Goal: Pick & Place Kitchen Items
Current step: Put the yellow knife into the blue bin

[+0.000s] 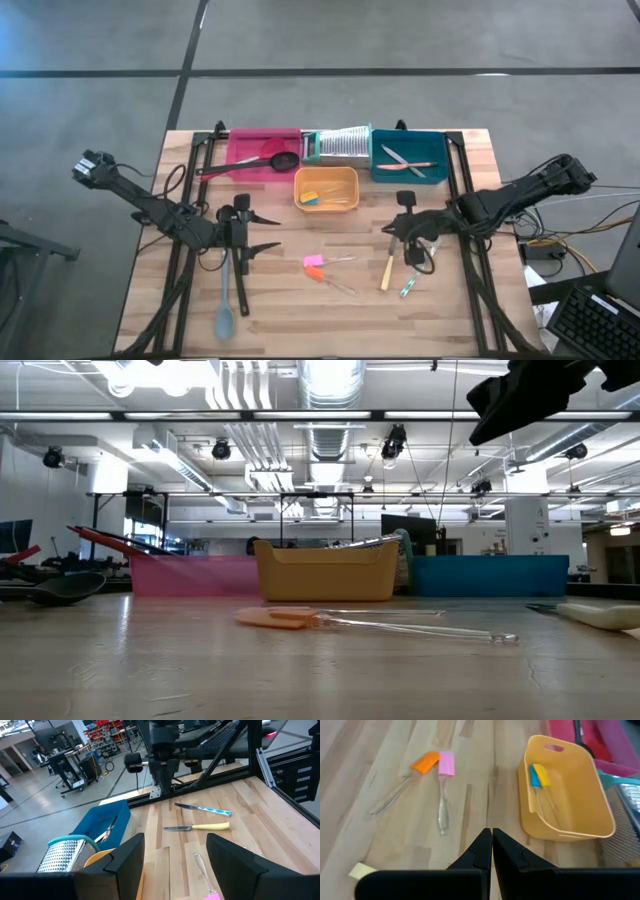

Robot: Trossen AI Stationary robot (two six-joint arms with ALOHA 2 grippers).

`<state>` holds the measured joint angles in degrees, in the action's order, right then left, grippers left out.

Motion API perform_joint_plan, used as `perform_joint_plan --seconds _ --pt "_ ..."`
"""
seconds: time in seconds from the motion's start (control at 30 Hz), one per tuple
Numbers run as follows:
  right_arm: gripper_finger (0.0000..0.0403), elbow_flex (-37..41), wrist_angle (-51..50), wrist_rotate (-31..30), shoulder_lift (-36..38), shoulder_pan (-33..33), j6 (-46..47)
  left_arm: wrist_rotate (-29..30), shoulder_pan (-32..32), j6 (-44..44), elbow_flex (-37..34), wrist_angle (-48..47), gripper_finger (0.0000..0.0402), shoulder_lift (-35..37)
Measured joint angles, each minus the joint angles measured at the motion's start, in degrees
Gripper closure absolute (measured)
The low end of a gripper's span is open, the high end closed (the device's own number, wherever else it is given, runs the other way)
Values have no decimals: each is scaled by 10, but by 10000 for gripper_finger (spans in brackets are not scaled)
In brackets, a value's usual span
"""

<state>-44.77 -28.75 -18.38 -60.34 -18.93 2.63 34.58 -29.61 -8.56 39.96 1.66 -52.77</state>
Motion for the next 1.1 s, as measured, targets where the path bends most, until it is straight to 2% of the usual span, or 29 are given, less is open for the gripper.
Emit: perform_joint_plan --seconds 0.1,0.57,0.87,1.1 --pt "394 0 -4 20 0 13 -1 0 0 0 0 0 183 0" --pt "386 0 -31 24 21 25 0 0 0 0 0 0 183 0" --pt "297 -62 -107 12 28 25 21 0 0 0 0 -3 183 0" --pt "229 -95 -143 -39 26 25 2 0 0 0 0 -4 183 0"
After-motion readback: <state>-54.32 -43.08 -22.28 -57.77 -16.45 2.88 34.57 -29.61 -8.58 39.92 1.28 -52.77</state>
